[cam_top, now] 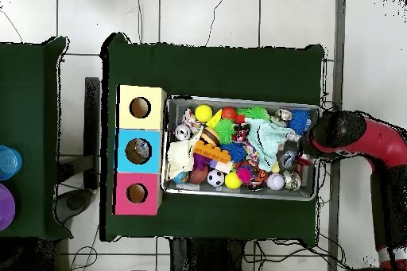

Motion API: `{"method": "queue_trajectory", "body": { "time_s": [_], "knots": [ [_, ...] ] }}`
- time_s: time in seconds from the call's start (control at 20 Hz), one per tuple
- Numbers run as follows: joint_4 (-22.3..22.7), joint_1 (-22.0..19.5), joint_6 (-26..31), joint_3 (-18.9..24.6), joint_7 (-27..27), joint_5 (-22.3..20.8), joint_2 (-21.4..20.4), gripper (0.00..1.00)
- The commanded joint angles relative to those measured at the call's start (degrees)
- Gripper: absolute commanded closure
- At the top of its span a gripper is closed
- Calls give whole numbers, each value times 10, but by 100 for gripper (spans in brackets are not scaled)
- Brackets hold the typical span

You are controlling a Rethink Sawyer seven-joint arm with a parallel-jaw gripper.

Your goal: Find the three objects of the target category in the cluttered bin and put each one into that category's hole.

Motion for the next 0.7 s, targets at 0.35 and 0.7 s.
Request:
{"method": "queue_trajectory", "body": {
  "time_s": [0.35, 0.7],
  "knots": [
    [169, 35, 13, 32, 37, 91, -159, 100],
    [236, 57, -108, 44, 134, 180, -164, 100]
  ]
}}
